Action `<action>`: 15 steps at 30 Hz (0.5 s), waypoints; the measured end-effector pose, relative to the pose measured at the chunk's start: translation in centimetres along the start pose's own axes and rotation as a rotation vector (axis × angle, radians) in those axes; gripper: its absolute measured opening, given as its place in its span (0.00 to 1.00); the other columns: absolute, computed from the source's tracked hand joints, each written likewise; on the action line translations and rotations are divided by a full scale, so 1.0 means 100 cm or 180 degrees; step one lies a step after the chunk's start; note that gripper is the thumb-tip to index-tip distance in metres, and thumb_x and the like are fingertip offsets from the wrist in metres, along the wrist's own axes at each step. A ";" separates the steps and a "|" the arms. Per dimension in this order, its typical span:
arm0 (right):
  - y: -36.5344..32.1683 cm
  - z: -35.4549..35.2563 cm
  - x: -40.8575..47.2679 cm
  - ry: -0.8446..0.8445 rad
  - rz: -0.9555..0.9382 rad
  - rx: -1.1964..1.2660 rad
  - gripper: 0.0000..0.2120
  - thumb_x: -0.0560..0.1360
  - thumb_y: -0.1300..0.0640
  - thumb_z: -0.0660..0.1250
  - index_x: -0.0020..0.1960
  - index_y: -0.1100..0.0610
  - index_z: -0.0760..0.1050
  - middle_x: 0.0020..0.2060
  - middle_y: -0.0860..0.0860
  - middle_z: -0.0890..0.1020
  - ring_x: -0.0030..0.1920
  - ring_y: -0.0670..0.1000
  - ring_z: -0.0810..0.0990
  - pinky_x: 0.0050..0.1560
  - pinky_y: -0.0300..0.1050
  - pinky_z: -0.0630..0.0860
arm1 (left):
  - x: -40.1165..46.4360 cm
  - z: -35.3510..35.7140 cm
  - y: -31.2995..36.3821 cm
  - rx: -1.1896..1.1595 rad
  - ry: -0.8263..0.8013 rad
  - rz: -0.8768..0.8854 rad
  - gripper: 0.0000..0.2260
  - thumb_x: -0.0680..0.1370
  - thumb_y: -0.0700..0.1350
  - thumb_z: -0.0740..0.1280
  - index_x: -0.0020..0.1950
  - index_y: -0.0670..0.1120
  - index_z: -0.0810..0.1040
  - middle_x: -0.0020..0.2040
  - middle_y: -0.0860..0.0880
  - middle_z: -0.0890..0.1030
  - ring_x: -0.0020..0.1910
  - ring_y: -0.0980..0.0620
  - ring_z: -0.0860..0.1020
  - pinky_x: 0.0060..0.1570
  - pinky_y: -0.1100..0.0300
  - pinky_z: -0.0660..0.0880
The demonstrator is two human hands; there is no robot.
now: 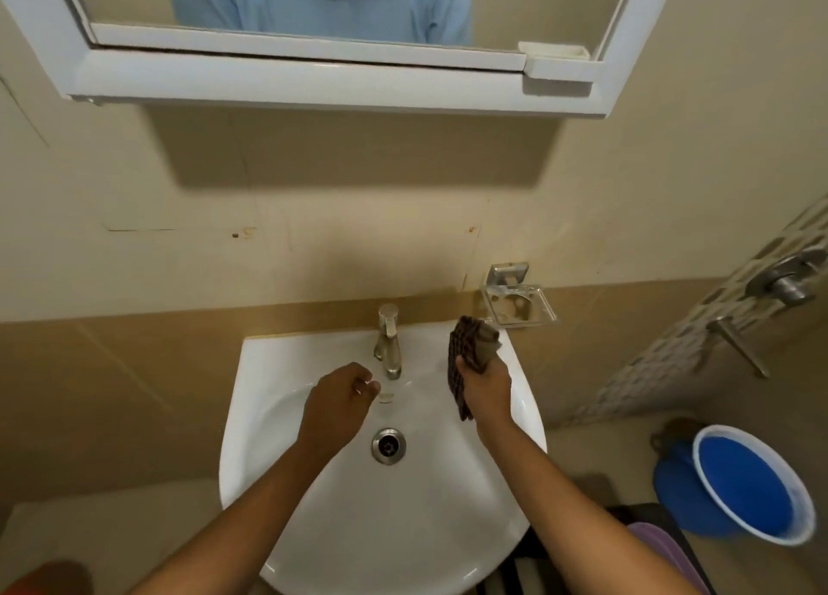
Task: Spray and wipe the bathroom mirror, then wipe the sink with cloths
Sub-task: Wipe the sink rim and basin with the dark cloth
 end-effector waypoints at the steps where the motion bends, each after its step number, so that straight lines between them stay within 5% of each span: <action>1: -0.006 0.007 0.009 0.0150 -0.0295 -0.0375 0.07 0.78 0.61 0.67 0.55 0.60 0.78 0.44 0.52 0.80 0.48 0.54 0.79 0.46 0.46 0.74 | 0.004 -0.003 -0.002 0.0072 0.0062 0.0047 0.07 0.77 0.49 0.70 0.52 0.48 0.80 0.44 0.53 0.81 0.44 0.53 0.79 0.43 0.64 0.71; 3: -0.011 0.030 0.022 0.0216 -0.0862 -0.0909 0.12 0.77 0.63 0.65 0.59 0.58 0.76 0.47 0.50 0.81 0.48 0.51 0.78 0.47 0.45 0.75 | 0.012 -0.009 -0.012 0.0267 0.0162 0.0064 0.12 0.78 0.49 0.69 0.59 0.47 0.79 0.52 0.51 0.81 0.53 0.50 0.79 0.50 0.63 0.71; 6: 0.007 0.078 0.032 -0.0426 -0.1815 -0.2250 0.23 0.71 0.63 0.67 0.66 0.53 0.73 0.58 0.52 0.79 0.59 0.54 0.77 0.57 0.51 0.77 | 0.019 -0.027 -0.031 0.0800 0.0276 0.0075 0.20 0.78 0.49 0.69 0.67 0.42 0.75 0.64 0.45 0.78 0.65 0.44 0.75 0.62 0.54 0.70; 8: 0.030 0.099 0.031 -0.0831 -0.2167 -0.2975 0.28 0.72 0.55 0.68 0.71 0.54 0.69 0.67 0.55 0.75 0.69 0.59 0.72 0.67 0.61 0.70 | 0.023 -0.036 -0.045 0.1181 0.0325 0.0123 0.23 0.78 0.52 0.66 0.68 0.39 0.74 0.66 0.40 0.77 0.66 0.40 0.74 0.64 0.48 0.71; 11: 0.049 0.097 0.027 -0.1110 -0.2286 -0.3200 0.28 0.76 0.44 0.57 0.74 0.53 0.67 0.71 0.54 0.73 0.72 0.59 0.68 0.69 0.64 0.65 | 0.029 -0.038 -0.067 0.1682 0.0237 0.0126 0.31 0.76 0.58 0.55 0.68 0.36 0.74 0.65 0.38 0.77 0.66 0.37 0.74 0.65 0.44 0.72; 15: 0.065 0.062 0.050 -0.1256 -0.2654 -0.3566 0.29 0.77 0.46 0.59 0.76 0.51 0.61 0.74 0.52 0.69 0.76 0.55 0.62 0.73 0.63 0.61 | 0.032 -0.029 -0.077 0.1972 0.0075 0.0042 0.33 0.76 0.59 0.53 0.67 0.35 0.74 0.65 0.36 0.76 0.66 0.37 0.74 0.64 0.42 0.72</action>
Point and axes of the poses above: each hand's wrist, its own x-axis towards the middle knuckle, its own z-axis out of the palm, y = z × x, the point moved 5 cm from there along x, towards the middle knuckle
